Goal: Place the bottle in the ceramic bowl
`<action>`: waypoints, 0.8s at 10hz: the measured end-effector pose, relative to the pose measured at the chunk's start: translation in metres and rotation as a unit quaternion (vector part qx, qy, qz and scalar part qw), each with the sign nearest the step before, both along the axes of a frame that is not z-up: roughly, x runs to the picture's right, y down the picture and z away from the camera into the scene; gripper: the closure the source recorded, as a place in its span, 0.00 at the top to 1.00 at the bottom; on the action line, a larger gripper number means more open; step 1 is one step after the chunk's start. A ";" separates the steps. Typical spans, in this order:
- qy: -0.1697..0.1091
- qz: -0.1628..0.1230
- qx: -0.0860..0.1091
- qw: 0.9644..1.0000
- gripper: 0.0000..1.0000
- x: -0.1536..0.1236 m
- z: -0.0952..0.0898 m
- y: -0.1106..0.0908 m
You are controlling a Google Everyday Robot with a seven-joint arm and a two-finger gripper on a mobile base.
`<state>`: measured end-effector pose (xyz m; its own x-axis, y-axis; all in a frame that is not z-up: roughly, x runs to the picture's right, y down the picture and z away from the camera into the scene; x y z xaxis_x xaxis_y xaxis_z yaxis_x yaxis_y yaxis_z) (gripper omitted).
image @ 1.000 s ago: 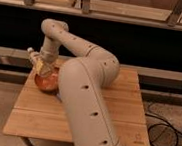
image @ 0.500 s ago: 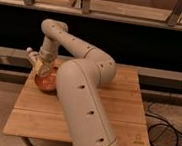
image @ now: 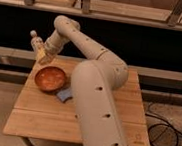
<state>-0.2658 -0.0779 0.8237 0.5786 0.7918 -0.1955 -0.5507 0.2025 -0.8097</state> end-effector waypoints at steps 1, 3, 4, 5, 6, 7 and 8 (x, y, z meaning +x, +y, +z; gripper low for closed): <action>-0.005 0.012 0.013 1.000 0.12 0.001 -0.004 -0.009; -0.008 0.015 0.017 1.000 0.12 0.000 -0.006 -0.011; -0.009 0.012 0.016 1.000 0.12 -0.002 -0.006 -0.010; -0.004 0.009 0.007 1.000 0.12 0.002 0.004 0.000; 0.001 0.012 -0.004 1.000 0.12 0.005 0.014 0.008; 0.004 0.014 -0.014 1.000 0.12 0.008 0.022 0.015; 0.006 0.020 -0.025 0.999 0.12 0.009 0.030 0.020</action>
<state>-0.2572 -0.0578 0.8540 0.5448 0.8032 -0.2411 -0.5668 0.1408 -0.8117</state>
